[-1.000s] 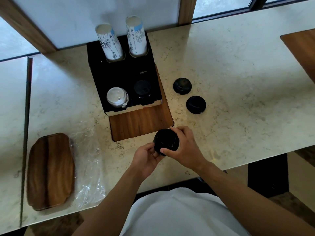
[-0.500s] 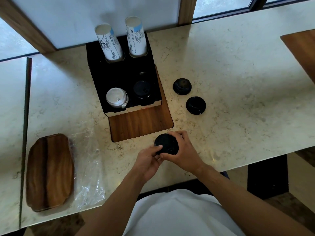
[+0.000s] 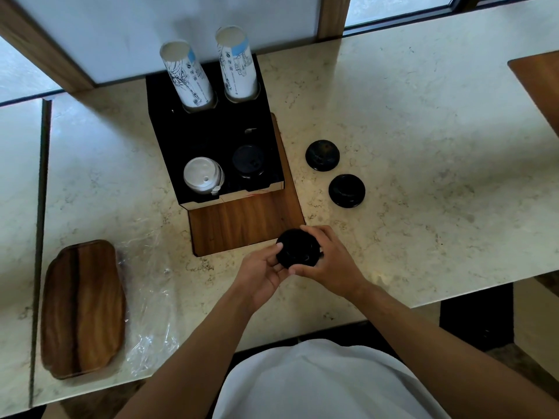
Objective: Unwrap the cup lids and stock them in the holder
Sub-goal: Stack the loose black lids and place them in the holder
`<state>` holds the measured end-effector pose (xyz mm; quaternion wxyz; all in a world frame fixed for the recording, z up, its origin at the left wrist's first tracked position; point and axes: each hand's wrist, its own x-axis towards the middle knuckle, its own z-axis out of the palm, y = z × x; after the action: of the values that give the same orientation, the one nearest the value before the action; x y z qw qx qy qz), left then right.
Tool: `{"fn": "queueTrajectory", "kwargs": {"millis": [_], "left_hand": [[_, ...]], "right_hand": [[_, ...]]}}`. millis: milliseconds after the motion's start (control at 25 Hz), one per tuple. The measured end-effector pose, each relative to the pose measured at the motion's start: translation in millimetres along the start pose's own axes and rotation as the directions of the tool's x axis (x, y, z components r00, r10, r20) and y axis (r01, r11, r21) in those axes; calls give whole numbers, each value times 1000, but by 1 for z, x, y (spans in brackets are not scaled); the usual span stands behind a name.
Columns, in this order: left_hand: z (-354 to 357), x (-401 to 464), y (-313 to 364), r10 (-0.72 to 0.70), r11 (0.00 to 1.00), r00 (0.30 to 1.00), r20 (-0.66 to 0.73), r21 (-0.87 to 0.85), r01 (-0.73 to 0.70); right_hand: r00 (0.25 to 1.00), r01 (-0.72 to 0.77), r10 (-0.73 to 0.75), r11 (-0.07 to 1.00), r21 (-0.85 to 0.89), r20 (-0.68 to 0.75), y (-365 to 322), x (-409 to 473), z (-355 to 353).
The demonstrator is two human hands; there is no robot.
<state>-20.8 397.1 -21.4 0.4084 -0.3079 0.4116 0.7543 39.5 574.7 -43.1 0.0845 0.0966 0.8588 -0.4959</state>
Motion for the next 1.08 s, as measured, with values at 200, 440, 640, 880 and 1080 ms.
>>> {"fn": "queueTrajectory", "kwargs": {"millis": [200,440,640,880,1080], "left_hand": [[19,16,12,16,1000,1000,-4,-26,-16],[34,37,18,26,1000,997,-74,14,-25],[37,47,23,5,1000,990,-140,-2,-6],[34,55,26,-11,1000,983,-184,-21,7],[31,54,31,2,1000,983,-184,1,-1]], "right_hand": [[1000,-13,13,1000,3,17,3,20,-13],[992,-91,84,993,70,99,19,44,-41],[925,-217,114,942,-256,-363,44,84,-79],[967,-242,179,872,-426,-183,58,114,-94],[961,-143,96,975,-172,-259,39,100,-89]]}}
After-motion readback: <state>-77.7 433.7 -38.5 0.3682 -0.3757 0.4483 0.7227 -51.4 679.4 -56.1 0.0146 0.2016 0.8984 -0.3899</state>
